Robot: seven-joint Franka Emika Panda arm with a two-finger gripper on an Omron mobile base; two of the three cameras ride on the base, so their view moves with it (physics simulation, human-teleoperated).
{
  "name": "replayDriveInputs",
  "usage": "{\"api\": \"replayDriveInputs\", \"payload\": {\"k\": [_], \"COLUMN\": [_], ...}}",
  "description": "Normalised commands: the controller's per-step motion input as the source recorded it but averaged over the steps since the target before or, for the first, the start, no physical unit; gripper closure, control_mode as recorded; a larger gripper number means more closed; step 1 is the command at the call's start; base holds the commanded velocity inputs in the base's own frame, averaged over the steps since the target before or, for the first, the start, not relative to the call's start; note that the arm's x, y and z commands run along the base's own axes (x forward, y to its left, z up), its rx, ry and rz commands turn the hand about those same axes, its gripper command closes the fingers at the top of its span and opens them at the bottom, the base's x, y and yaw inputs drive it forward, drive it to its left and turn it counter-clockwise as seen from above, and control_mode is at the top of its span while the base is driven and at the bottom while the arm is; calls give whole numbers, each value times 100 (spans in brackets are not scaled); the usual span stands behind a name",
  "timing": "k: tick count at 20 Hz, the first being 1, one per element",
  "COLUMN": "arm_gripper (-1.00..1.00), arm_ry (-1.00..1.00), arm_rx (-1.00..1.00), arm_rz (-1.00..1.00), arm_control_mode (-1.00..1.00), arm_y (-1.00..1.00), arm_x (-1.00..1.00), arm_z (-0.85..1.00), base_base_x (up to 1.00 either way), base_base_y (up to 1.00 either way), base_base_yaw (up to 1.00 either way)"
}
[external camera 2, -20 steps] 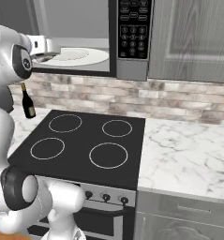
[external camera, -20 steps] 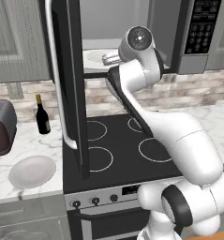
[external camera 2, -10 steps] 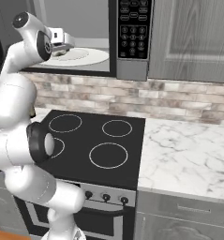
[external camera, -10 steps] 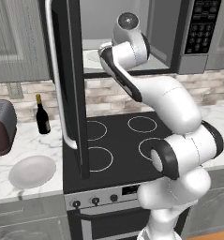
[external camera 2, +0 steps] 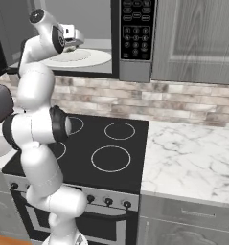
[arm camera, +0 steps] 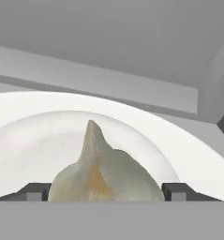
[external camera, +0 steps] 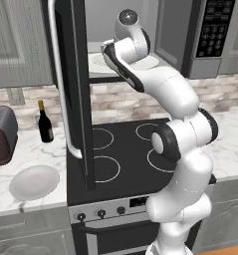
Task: Pick the garlic from the counter and place it in the microwave.
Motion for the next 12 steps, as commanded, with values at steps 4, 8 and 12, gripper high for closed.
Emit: {"api": "replayDriveInputs", "payload": {"k": [4, 8, 12], "arm_gripper": [100, 100, 100], "arm_ry": [1, 0, 1], "arm_rx": [1, 7, 7], "arm_rz": [0, -2, -4], "arm_control_mode": [-100, -100, -100], "arm_y": [0, 0, 0], "arm_x": [44, 23, 9], "arm_z": [-35, -40, -30], "base_base_x": [0, 0, 0], "base_base_y": [0, 0, 0], "base_base_yaw": [0, 0, 0]}}
